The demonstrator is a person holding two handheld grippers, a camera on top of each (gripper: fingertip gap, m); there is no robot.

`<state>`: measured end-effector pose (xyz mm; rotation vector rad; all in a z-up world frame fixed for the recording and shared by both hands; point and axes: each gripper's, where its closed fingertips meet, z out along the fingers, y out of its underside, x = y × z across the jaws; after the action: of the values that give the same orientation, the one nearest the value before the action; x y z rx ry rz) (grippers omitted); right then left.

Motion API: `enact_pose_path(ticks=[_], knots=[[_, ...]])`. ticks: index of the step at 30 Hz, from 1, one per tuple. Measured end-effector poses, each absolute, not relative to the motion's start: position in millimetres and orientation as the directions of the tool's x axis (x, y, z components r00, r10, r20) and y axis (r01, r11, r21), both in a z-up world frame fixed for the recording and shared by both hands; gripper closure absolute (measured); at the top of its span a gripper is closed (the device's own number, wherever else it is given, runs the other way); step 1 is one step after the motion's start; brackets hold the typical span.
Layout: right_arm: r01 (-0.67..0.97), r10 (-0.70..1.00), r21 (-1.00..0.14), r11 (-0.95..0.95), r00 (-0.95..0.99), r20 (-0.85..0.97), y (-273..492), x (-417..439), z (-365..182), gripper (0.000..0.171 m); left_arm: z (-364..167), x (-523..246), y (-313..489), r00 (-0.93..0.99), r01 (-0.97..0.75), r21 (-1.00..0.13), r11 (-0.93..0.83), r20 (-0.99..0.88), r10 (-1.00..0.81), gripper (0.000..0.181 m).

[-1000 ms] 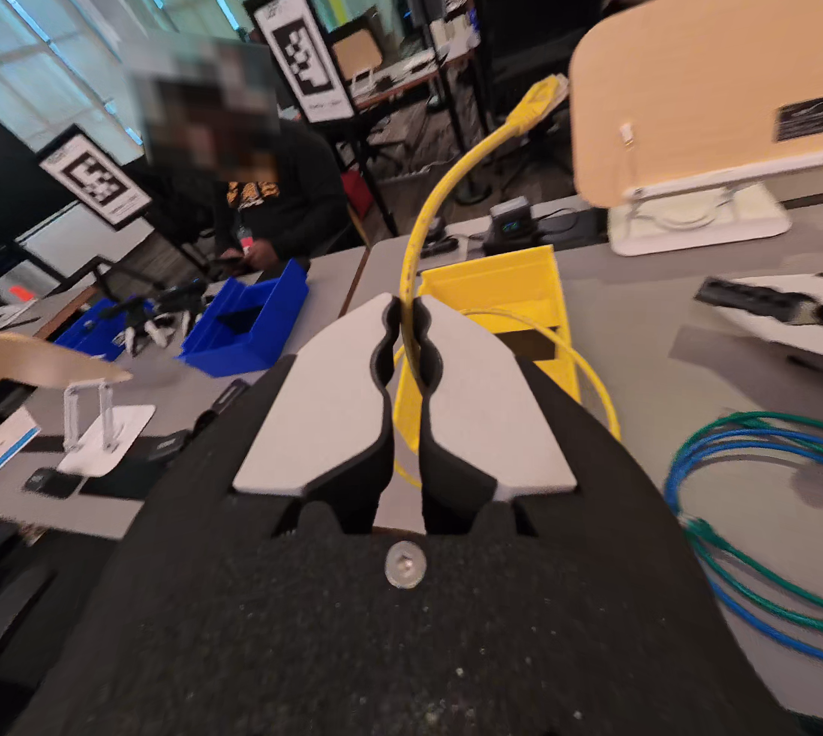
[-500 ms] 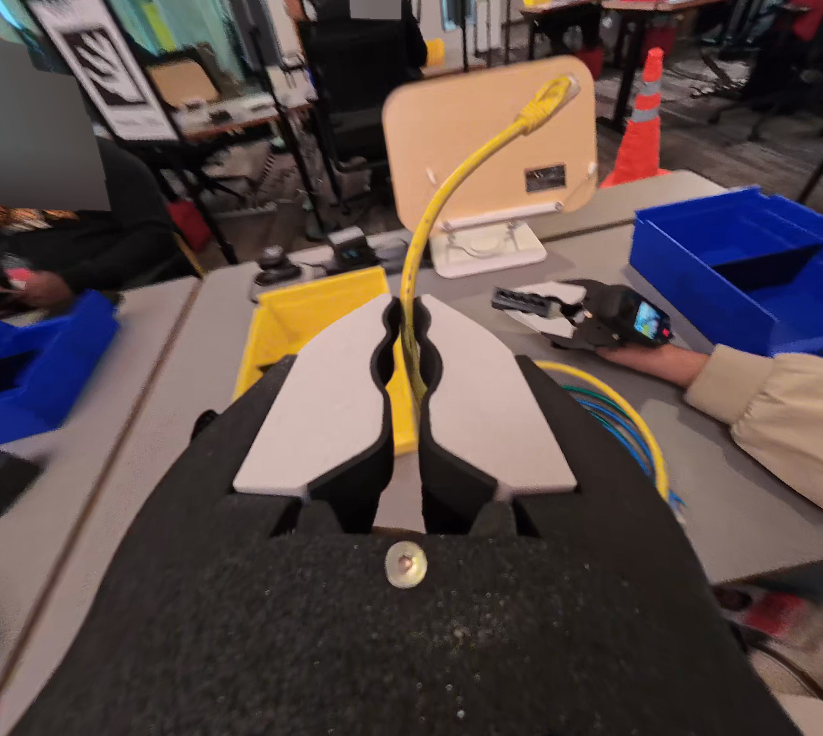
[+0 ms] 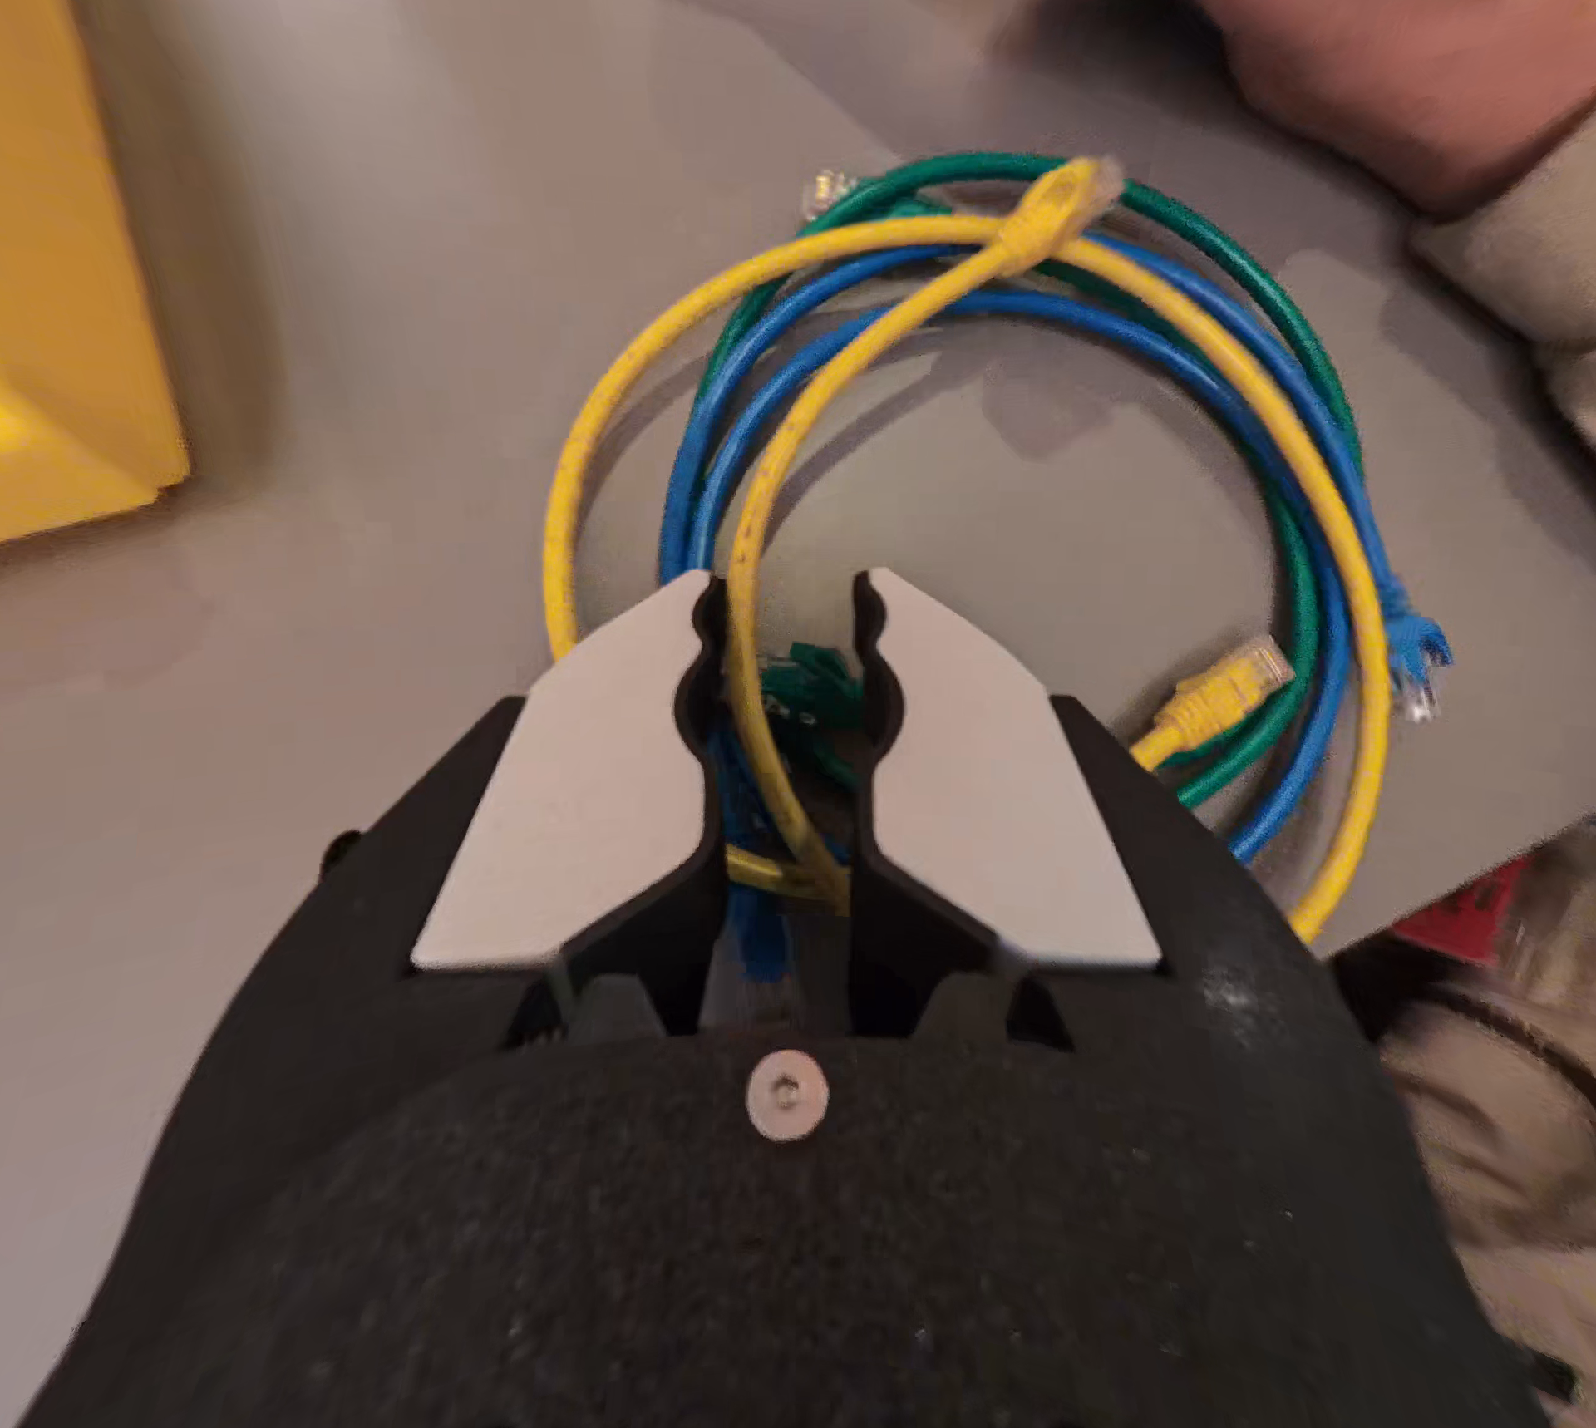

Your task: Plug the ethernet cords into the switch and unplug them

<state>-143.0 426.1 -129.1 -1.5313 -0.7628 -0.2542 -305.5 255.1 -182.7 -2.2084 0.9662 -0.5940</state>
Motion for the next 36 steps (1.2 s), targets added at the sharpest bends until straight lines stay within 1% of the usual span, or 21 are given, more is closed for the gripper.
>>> enact_pose_path(ticks=[3,5,6,9,11,12,14,16,18,21,23,25,29,31,32,36], knots=[[0.599,0.309,-0.797,0.068,0.747,0.588,426.0,-143.6,-129.4,0.145,-168.6,-299.8,255.3,0.476,-0.552,-0.758,-0.347,0.056,-0.878,0.138],[0.595,0.31,-0.801,0.066,0.751,0.584,426.2,-143.1,-129.3,0.145,-154.2,-293.9,254.7,0.33,-0.588,-0.788,-0.18,-0.03,-0.944,0.129],[0.594,0.31,-0.802,0.065,0.751,0.582,426.3,-143.0,-129.3,0.145,-148.0,-291.5,255.4,0.255,-0.607,-0.79,-0.084,-0.093,-0.963,0.127],[0.597,0.314,-0.799,0.068,0.748,0.585,425.9,-143.8,-129.6,0.145,-133.9,-284.4,264.3,0.081,-0.644,-0.75,0.153,-0.265,-0.961,0.132],[0.6,0.318,-0.797,0.071,0.743,0.589,425.3,-145.1,-130.0,0.145,-125.4,-275.2,271.3,0.023,-0.629,-0.744,0.228,-0.311,-0.95,0.134],[0.601,0.321,-0.796,0.074,0.741,0.589,425.0,-145.8,-130.0,0.145,-124.0,-269.1,272.5,-0.009,-0.616,-0.748,0.248,-0.307,-0.952,0.14],[0.601,0.326,-0.795,0.079,0.738,0.59,424.4,-147.2,-130.0,0.145,-128.8,-256.1,282.0,-0.017,-0.606,-0.763,0.225,-0.27,-0.963,0.151],[0.603,0.327,-0.794,0.08,0.737,0.592,424.3,-147.5,-130.2,0.145,-147.1,-246.4,291.4,-0.011,-0.649,-0.75,0.126,-0.156,-0.988,0.148],[0.602,0.328,-0.794,0.08,0.737,0.591,424.2,-147.6,-130.1,0.145,-164.6,-240.3,294.3,-0.009,-0.685,-0.728,0.016,-0.013,-1.0,0.139],[0.603,0.33,-0.794,0.08,0.735,0.592,424.1,-148.1,-130.4,0.145,-172.0,-235.2,287.4,-0.03,-0.672,-0.734,-0.102,0.165,-0.986,0.139],[0.605,0.333,-0.792,0.081,0.732,0.594,424.0,-148.7,-130.9,0.145,-168.2,-233.2,286.3,-0.04,-0.641,-0.754,-0.145,0.222,-0.974,0.143],[0.605,0.335,-0.792,0.081,0.732,0.593,423.9,-149.1,-131.1,0.145,-169.3,-232.3,288.8,-0.038,-0.636,-0.758,-0.143,0.216,-0.976,0.149],[0.61,0.339,-0.788,0.084,0.726,0.598,423.4,-150.4,-131.7,0.145,-185.1,-231.9,293.1,-0.033,-0.669,-0.741,-0.065,0.117,-0.993,0.149],[0.613,0.34,-0.785,0.086,0.723,0.602,423.1,-150.9,-132.0,0.145,-186.6,-230.0,297.2,-0.014,-0.649,-0.758,-0.063,0.094,-0.995,0.16],[0.614,0.34,-0.785,0.087,0.722,0.602,423.0,-151.1,-132.1,0.145,-187.3,-229.6,298.7,-0.007,-0.644,-0.762,-0.07,0.097,-0.995,0.17],[0.615,0.341,-0.784,0.087,0.721,0.603,422.9,-151.3,-132.3,0.145,-183.3,-228.0,298.3,-0.014,-0.632,-0.772,-0.064,0.094,-0.995,0.174]])
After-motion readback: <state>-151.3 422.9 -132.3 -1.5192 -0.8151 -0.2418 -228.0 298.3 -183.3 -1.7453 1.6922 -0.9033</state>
